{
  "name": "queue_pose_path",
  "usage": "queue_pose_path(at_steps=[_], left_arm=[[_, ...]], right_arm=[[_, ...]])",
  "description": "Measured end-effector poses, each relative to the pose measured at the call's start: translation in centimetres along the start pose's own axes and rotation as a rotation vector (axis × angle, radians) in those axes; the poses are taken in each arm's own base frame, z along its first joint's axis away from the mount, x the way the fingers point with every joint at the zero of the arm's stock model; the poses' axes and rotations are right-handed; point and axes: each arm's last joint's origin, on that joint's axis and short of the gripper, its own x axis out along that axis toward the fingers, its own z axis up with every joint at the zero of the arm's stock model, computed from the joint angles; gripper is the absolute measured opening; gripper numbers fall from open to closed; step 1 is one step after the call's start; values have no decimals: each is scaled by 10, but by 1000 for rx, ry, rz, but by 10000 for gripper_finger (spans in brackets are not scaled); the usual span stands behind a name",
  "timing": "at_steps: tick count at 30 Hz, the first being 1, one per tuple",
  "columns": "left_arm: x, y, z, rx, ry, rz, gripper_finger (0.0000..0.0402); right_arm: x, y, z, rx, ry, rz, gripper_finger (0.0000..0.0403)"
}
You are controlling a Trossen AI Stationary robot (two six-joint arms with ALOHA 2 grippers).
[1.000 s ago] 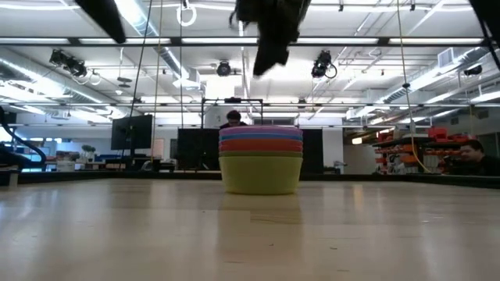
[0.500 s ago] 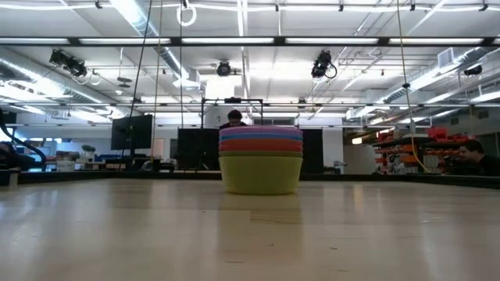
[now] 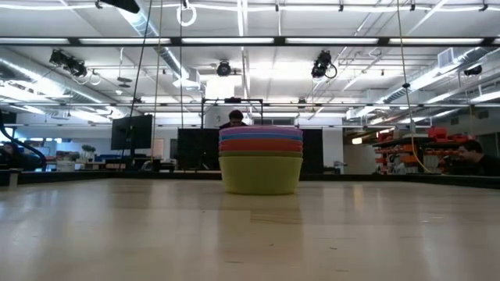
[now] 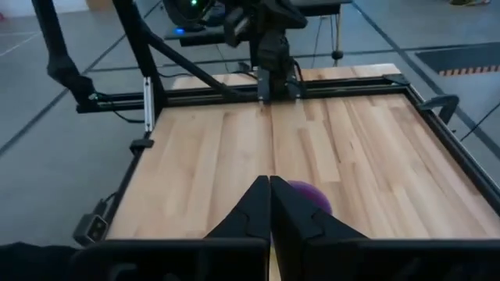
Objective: Nest bowls inside each other
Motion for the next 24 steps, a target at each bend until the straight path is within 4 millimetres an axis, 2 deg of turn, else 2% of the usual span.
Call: queue_pose_path(at_steps=[4,6,12,17,20,24], left_arm=[[0,20,-21,-92,-77,-17,20],[0,28,-31,-137,-115,-38,9],[-10,48,-48,-211,-290,-162,15],[-14,62,-55,-196,-298,-231,6],[-14,71,-58,-182,-302,-252,11],[-12,83,-62,-173,-304,-271,8]], right_arm=[[-5,-1,-28,7,-60,-9,10],[-7,0,-36,18,-123,32,10],[-13,10,-46,-63,-310,200,9],[-16,16,-52,-124,-468,314,10],[-18,17,-54,-157,-494,389,10],[-19,17,-54,-193,-501,400,8]])
